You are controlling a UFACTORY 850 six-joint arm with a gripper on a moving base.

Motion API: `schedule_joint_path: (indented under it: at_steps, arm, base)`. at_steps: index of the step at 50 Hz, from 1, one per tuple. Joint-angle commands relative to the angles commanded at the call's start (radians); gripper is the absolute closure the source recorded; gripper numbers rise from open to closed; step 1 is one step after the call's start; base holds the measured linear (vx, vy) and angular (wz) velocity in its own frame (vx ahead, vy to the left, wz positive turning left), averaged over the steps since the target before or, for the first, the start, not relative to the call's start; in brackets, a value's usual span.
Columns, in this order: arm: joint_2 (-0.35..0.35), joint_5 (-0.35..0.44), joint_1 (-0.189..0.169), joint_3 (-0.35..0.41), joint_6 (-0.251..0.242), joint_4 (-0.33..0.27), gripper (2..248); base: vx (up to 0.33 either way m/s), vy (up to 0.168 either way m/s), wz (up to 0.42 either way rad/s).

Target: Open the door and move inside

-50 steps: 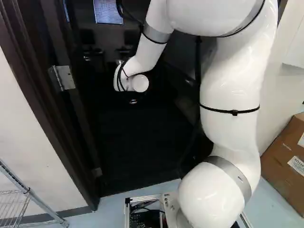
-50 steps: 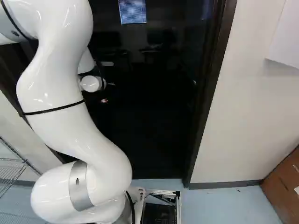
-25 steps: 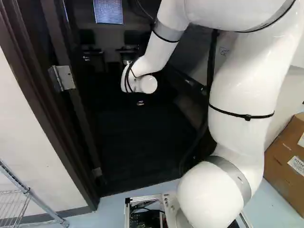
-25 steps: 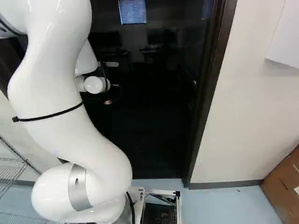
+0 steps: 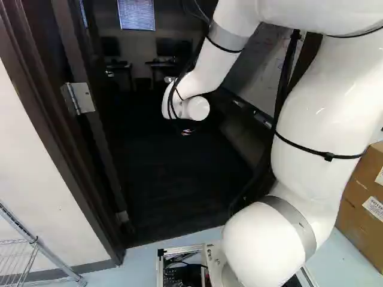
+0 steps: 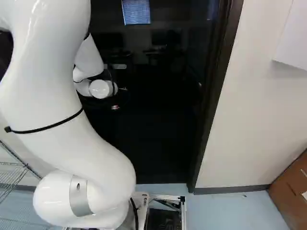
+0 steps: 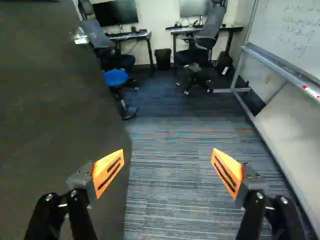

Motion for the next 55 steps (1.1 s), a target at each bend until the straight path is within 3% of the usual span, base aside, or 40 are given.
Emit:
schedule_joint_path:
  at_steps: [55]
  arm:
    - [0.192, 0.0, -0.158, 0.195, 0.0, -0.169, 3]
  base:
    - [0.0, 0.0, 0.0]
